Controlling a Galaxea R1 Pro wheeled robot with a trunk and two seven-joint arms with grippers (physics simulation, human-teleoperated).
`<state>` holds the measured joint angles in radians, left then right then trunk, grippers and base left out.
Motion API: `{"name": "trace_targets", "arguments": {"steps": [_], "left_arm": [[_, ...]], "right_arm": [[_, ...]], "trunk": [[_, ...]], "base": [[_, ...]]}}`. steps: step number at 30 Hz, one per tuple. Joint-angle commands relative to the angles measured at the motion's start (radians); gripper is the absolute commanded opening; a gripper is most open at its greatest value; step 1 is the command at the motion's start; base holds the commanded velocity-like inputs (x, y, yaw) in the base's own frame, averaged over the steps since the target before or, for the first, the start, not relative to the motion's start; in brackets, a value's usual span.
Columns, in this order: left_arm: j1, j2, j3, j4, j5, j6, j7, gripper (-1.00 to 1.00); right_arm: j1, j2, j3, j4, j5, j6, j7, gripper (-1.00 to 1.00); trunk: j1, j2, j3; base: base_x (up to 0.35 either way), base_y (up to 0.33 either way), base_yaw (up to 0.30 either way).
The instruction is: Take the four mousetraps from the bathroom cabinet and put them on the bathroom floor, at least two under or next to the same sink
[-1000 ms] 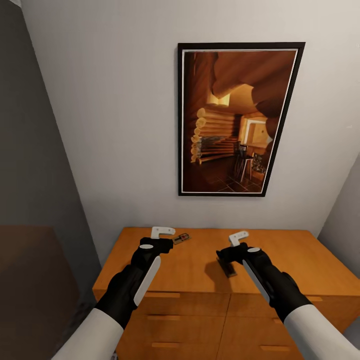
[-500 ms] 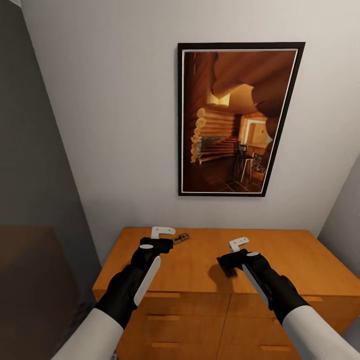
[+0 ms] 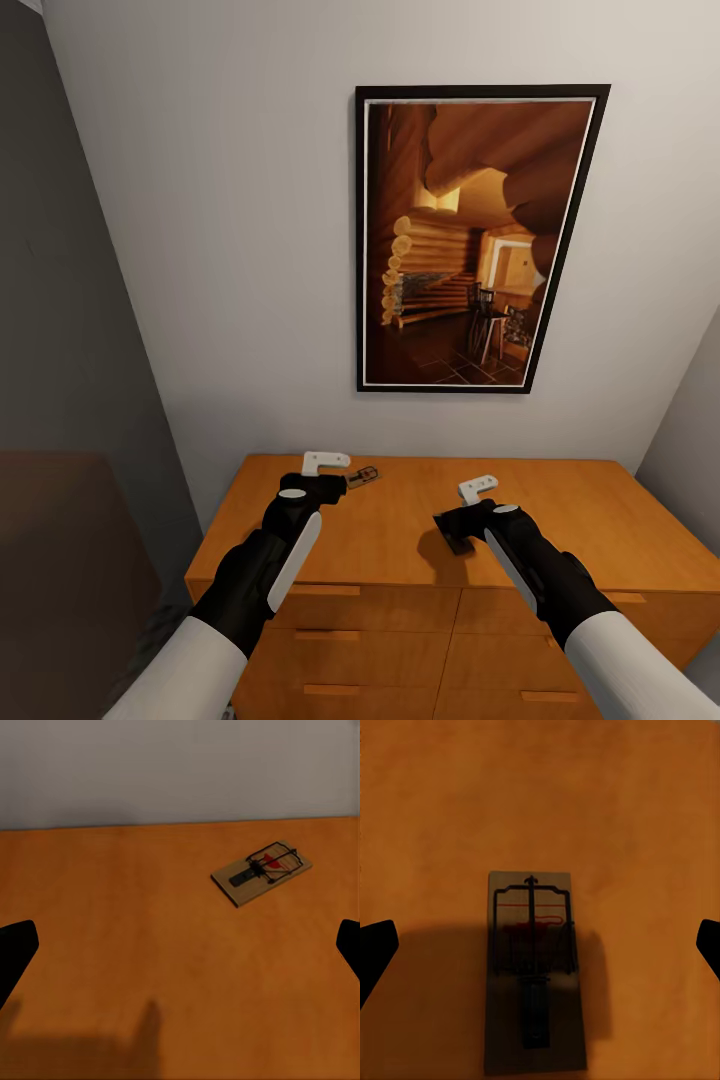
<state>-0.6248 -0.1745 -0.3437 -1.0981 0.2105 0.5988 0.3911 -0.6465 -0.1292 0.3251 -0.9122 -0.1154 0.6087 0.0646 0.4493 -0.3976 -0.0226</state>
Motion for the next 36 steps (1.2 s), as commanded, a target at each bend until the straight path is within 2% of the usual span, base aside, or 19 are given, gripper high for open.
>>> {"name": "trace_targets", "arguments": {"steps": [1, 10, 36], "left_arm": [[-0.001, 0.0, -0.001, 0.001, 0.01, -0.001, 0.009, 1.0], [-0.001, 0.0, -0.003, 0.032, 0.012, -0.015, 0.009, 1.0], [-0.001, 0.0, -0.003, 0.037, 0.012, -0.017, 0.009, 1.0]], "right_arm": [[-0.001, -0.001, 0.003, -0.001, -0.01, 0.005, -0.004, 1.0], [-0.001, -0.001, 0.009, 0.001, -0.009, 0.009, -0.005, 1.0], [-0.001, -0.001, 0.009, 0.001, -0.009, 0.011, -0.007, 1.0]], "trunk": [[0.001, -0.002, -0.002], [0.001, -0.002, -0.002], [0.001, -0.002, -0.002]], "base": [[0.0, 0.0, 0.0], [0.0, 0.0, 0.0], [0.0, 0.0, 0.0]]}}
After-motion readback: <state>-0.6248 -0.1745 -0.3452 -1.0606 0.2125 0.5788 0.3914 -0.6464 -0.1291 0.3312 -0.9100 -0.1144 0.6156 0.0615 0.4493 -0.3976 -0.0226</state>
